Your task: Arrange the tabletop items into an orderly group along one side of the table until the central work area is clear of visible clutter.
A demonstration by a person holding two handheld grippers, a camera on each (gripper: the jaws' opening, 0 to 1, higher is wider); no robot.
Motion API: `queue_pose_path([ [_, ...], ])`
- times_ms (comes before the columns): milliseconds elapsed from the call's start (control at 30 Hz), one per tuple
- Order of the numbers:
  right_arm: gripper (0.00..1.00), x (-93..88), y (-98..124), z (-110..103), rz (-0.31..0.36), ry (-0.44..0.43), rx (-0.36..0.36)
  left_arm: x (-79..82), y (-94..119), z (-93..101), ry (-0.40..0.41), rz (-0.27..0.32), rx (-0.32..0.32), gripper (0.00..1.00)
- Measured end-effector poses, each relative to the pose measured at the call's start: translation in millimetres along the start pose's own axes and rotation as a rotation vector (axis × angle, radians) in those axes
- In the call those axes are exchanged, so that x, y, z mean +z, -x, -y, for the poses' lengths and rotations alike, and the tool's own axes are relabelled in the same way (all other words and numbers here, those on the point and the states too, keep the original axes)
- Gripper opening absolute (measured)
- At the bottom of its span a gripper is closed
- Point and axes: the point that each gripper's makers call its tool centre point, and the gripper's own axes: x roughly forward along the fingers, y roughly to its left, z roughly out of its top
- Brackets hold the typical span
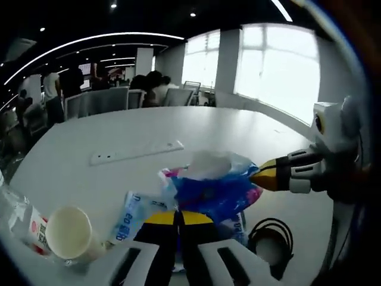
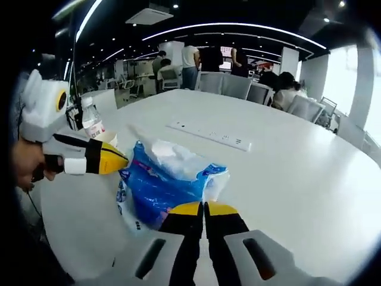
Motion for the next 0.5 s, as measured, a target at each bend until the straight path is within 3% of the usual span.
queue_pose_path([
  [500, 0.00, -18.0, 23.0, 61.0, -0.009, -0.002, -0.085, 15.4, -22.7, 64.1, -0.076, 0.016, -0.095, 0.00],
])
